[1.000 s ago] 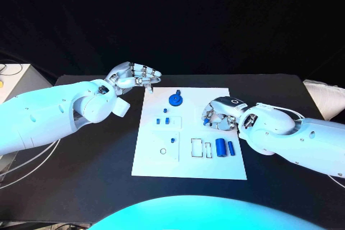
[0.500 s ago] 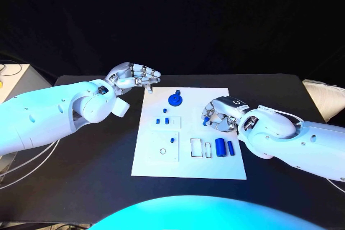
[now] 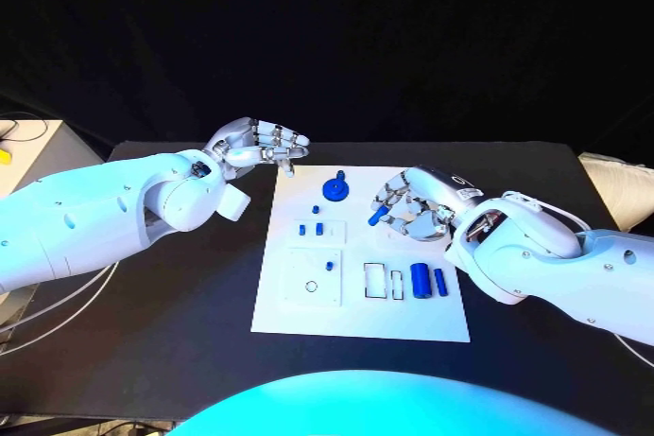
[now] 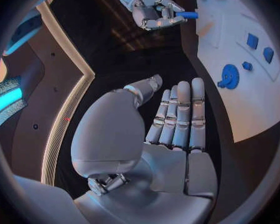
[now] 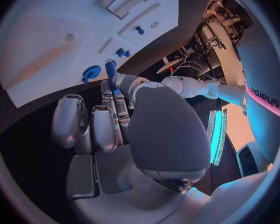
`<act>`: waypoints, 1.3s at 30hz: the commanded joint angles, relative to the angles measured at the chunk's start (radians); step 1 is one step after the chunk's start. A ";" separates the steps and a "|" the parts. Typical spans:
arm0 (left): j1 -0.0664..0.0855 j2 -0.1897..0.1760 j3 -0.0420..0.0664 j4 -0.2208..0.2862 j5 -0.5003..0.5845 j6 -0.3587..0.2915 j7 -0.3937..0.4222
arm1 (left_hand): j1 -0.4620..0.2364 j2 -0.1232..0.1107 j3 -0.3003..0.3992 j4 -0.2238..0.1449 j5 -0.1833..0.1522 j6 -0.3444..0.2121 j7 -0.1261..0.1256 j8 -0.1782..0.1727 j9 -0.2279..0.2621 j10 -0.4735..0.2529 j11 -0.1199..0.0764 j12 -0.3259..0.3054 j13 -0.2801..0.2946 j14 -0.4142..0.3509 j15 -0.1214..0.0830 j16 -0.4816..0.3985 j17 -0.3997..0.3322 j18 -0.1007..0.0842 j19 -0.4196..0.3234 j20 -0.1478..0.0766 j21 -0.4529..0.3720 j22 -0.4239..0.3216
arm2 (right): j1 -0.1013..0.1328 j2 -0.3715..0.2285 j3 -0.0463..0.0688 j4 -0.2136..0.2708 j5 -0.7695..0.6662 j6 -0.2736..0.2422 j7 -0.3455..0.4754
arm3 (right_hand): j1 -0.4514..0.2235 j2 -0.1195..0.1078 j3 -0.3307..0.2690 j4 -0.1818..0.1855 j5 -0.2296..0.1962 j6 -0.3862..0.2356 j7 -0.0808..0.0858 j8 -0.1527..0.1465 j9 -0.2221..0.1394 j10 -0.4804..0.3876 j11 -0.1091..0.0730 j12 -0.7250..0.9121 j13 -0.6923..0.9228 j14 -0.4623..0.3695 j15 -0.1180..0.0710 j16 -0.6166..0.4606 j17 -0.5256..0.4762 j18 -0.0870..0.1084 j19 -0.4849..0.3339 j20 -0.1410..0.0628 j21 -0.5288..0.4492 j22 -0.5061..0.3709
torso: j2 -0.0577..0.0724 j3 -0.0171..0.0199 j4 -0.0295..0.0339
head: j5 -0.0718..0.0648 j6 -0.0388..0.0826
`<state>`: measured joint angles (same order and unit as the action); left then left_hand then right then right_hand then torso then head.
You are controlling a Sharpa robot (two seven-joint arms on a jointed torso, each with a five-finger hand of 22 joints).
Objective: Assemble the parts on the task board
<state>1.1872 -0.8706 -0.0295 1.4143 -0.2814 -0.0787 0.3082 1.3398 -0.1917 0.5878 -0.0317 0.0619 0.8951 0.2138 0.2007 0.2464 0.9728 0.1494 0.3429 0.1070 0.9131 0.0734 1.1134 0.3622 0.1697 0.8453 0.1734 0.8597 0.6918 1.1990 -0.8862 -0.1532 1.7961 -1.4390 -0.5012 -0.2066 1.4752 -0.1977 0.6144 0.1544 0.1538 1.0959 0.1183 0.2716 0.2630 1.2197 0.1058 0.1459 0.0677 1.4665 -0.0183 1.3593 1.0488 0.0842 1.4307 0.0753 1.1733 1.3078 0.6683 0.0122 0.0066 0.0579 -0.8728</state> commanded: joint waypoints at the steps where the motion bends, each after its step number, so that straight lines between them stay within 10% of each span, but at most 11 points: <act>1: -0.001 0.005 0.001 -0.001 0.006 0.019 0.005 | 0.003 0.004 -0.008 0.001 0.003 -0.007 -0.001 -0.001 -0.002 -0.009 0.000 0.003 -0.002 -0.001 0.006 -0.003 -0.001 0.014 0.005 0.000 -0.004 -0.002 | -0.007 0.036 -0.003 0.003 0.028 -0.020 0.027 | -0.017 0.013 0.004 0.000 -0.002 -0.005 0.001 0.011 0.097 0.058 -0.055 -0.002 0.011 0.006 -0.009 -0.002 -0.001 -0.006 0.005 0.000 0.002 0.079 | 0.000 0.0014 -0.0017 | 0.009 0.000; 16: -0.005 0.022 0.001 -0.005 0.006 0.026 0.004 | 0.004 0.004 -0.009 0.001 0.003 -0.008 -0.001 -0.001 -0.002 -0.010 0.000 0.005 -0.002 -0.002 0.006 -0.004 -0.002 0.014 0.005 0.000 -0.005 -0.003 | -0.103 0.202 -0.019 -0.036 -0.093 0.044 0.059 | -0.026 0.014 0.015 -0.016 0.003 -0.012 0.002 0.015 0.105 0.058 -0.054 -0.008 0.011 0.004 -0.008 -0.006 -0.008 -0.003 0.000 0.000 -0.011 0.075 | 0.002 -0.0021 -0.0008 | 0.048 0.000; 39: -0.005 0.033 0.001 -0.006 0.006 0.029 -0.002 | 0.001 0.003 -0.011 0.003 0.002 -0.010 0.000 -0.002 -0.003 -0.012 0.000 0.006 -0.002 -0.002 0.006 -0.004 -0.002 0.014 0.006 0.000 -0.007 -0.005 | -0.136 0.269 -0.035 -0.081 -0.181 0.109 -0.004 | -0.039 0.013 0.024 -0.031 0.014 -0.015 0.003 0.020 0.114 0.061 -0.053 -0.012 0.013 0.004 -0.008 -0.006 -0.008 -0.003 0.000 0.001 -0.012 0.076 | 0.002 -0.0005 -0.0004 | 0.072 0.000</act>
<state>1.1818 -0.8394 -0.0296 1.4066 -0.2814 -0.0668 0.3034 1.3398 -0.1917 0.5851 -0.0289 0.0619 0.8951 0.2138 0.2007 0.2450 0.9668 0.1482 0.3428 0.1053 0.9131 0.0734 1.1134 0.3618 0.1696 0.8453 0.1734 0.8586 0.6887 1.0648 -0.6188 -0.1884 1.7154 -1.5886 -0.4182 -0.2017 1.4419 -0.1893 0.6364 0.1292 0.1629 1.0771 0.1156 0.2889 0.3000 1.2223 0.1056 0.1342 0.0798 1.4665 -0.0181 1.3553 1.0414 0.0844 1.4306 0.0753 1.1596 1.3074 0.6703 0.0113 0.0064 0.1281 -0.8728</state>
